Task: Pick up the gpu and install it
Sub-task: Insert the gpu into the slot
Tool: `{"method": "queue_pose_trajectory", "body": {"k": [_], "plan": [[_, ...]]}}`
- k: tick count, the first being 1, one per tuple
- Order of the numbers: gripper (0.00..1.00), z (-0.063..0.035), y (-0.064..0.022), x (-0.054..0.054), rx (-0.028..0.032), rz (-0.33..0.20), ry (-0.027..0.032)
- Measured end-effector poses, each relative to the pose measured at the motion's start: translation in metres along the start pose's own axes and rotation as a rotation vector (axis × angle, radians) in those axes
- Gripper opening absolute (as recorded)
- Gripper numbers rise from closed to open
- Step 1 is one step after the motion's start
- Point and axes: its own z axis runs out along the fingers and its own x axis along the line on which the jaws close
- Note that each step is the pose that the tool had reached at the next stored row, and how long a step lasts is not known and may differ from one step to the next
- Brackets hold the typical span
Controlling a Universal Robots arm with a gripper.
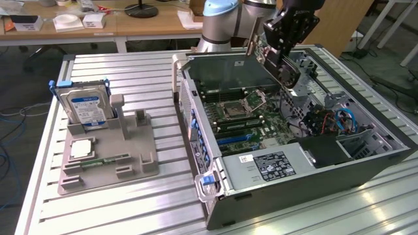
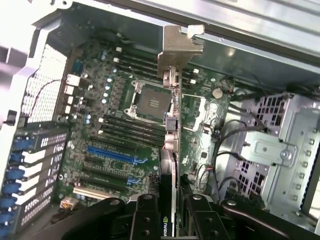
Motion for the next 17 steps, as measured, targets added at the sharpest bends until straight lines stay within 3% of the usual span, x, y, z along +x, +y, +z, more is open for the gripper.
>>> {"method": "queue_pose_trajectory", "body": {"k": [17], "plan": [[0.26,0.0035,-0.0001,0.0001,-0.0091,-0.29,0.0095]]}}
